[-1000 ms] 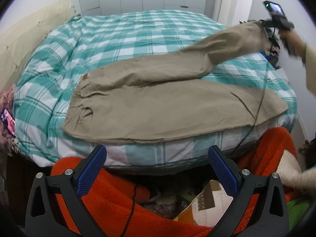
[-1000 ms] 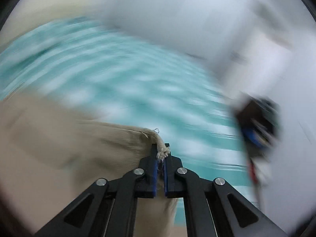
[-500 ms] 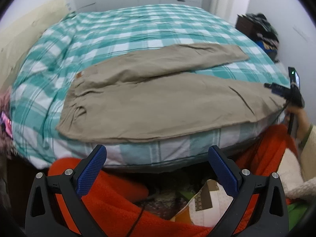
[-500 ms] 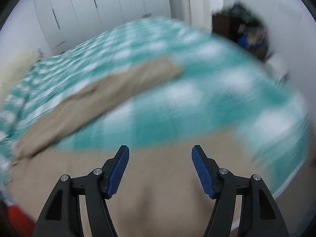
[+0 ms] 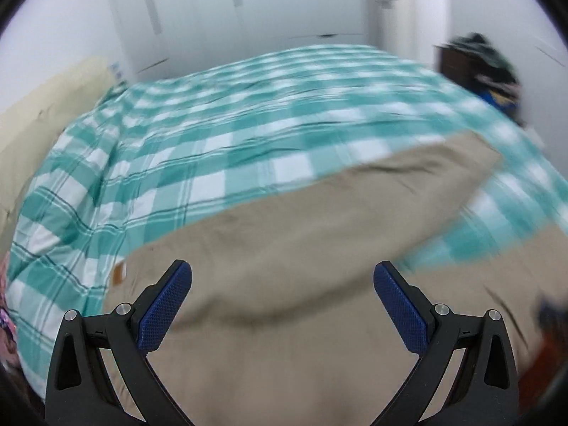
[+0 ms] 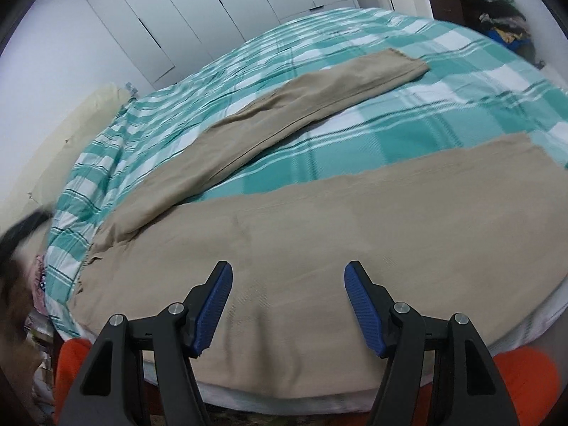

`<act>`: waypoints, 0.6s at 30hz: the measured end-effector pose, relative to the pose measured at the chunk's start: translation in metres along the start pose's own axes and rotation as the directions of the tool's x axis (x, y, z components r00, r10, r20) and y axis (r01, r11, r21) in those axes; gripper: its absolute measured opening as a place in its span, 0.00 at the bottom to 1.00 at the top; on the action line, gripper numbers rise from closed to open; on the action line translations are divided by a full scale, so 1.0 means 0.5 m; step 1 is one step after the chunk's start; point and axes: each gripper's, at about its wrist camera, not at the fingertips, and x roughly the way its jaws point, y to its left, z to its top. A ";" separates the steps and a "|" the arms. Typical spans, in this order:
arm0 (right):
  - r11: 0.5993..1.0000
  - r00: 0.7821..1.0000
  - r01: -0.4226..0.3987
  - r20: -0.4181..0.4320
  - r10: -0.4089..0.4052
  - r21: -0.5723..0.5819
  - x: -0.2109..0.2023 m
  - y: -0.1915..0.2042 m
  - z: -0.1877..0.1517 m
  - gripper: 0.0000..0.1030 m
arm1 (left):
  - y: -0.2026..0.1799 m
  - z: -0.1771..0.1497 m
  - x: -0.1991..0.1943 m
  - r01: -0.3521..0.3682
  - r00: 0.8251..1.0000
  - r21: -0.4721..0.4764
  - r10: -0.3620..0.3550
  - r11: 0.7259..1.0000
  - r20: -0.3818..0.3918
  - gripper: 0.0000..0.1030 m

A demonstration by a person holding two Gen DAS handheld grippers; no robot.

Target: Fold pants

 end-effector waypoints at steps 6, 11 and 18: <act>0.997 0.997 -0.011 -0.076 0.005 -0.076 0.035 0.060 -0.038 0.64 | 0.021 -0.048 0.297 -0.159 0.973 0.019 0.159 0.987 -0.168 0.99; 0.985 0.992 -0.068 -0.117 0.049 -0.162 0.048 0.094 0.035 0.64 | 0.086 -0.178 0.308 0.048 0.992 -0.107 -0.060 0.993 -0.107 0.99; 0.957 0.978 -0.184 -0.139 0.156 -0.222 0.245 0.186 0.316 0.72 | 0.078 -0.192 0.302 0.031 0.996 -0.096 -0.039 0.995 -0.084 0.99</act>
